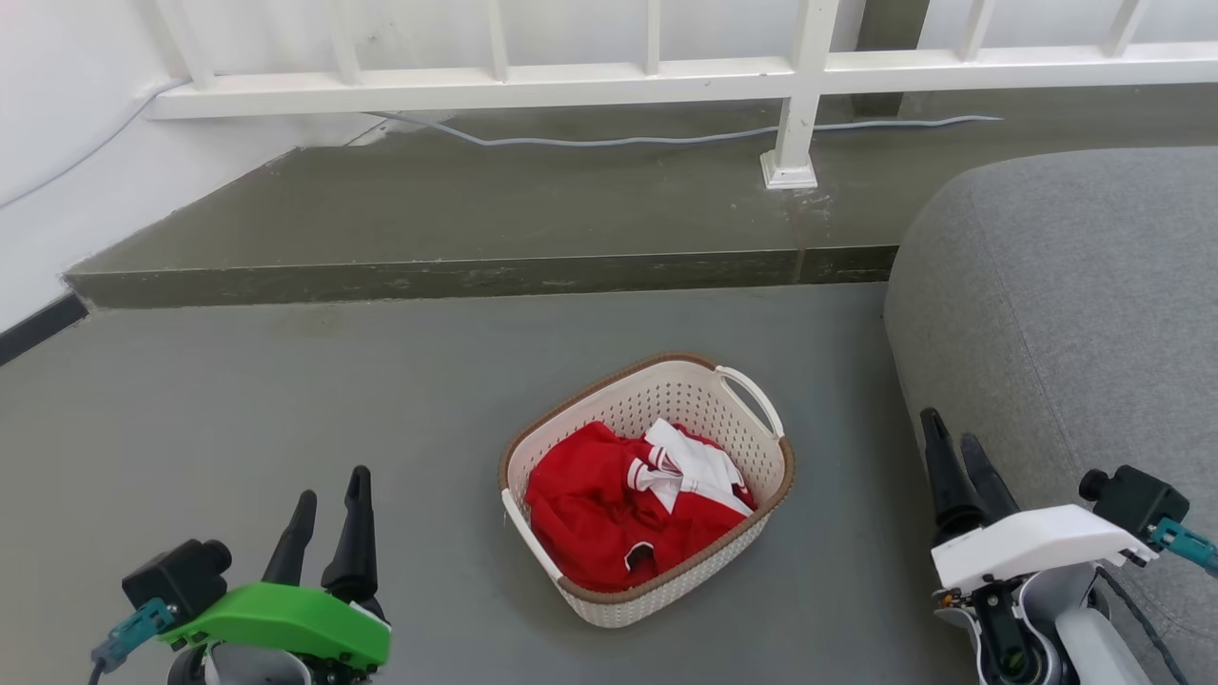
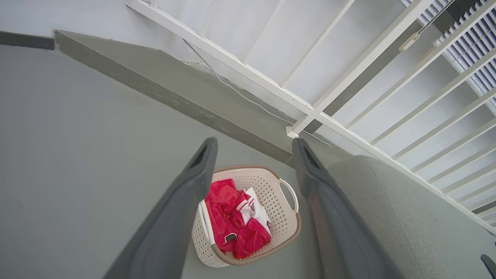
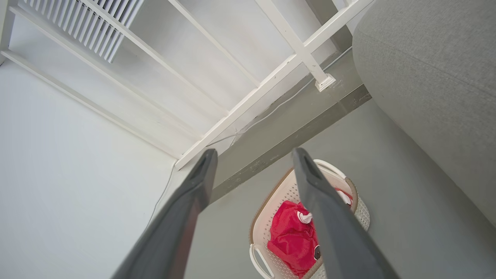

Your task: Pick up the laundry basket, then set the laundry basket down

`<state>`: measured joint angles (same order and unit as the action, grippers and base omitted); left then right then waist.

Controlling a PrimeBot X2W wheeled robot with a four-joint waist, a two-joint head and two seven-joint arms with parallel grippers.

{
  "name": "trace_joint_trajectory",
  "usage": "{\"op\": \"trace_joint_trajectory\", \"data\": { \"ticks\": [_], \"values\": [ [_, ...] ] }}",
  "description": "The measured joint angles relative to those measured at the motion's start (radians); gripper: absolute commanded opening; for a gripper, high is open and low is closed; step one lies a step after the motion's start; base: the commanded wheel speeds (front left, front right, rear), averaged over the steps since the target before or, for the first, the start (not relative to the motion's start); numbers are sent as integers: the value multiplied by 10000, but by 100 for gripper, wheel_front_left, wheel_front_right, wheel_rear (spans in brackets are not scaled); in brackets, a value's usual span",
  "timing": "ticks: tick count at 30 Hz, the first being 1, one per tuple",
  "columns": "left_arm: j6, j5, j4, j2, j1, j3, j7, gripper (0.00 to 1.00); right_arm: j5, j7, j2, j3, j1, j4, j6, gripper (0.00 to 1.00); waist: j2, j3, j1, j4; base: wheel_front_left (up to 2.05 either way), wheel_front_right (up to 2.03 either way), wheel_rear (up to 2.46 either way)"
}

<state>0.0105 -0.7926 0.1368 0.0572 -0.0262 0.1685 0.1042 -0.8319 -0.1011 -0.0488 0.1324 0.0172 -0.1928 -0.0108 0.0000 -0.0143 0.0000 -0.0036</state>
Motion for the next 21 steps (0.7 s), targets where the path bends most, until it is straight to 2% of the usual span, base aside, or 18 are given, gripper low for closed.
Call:
{"op": "trace_joint_trajectory", "data": {
  "ticks": [21],
  "values": [
    [-520,2857,-487,6,-216,568,650,100,2821,-667,17,702,151,443,-525,100,0,-48,0,-17,0,0,0]
  ]
}}
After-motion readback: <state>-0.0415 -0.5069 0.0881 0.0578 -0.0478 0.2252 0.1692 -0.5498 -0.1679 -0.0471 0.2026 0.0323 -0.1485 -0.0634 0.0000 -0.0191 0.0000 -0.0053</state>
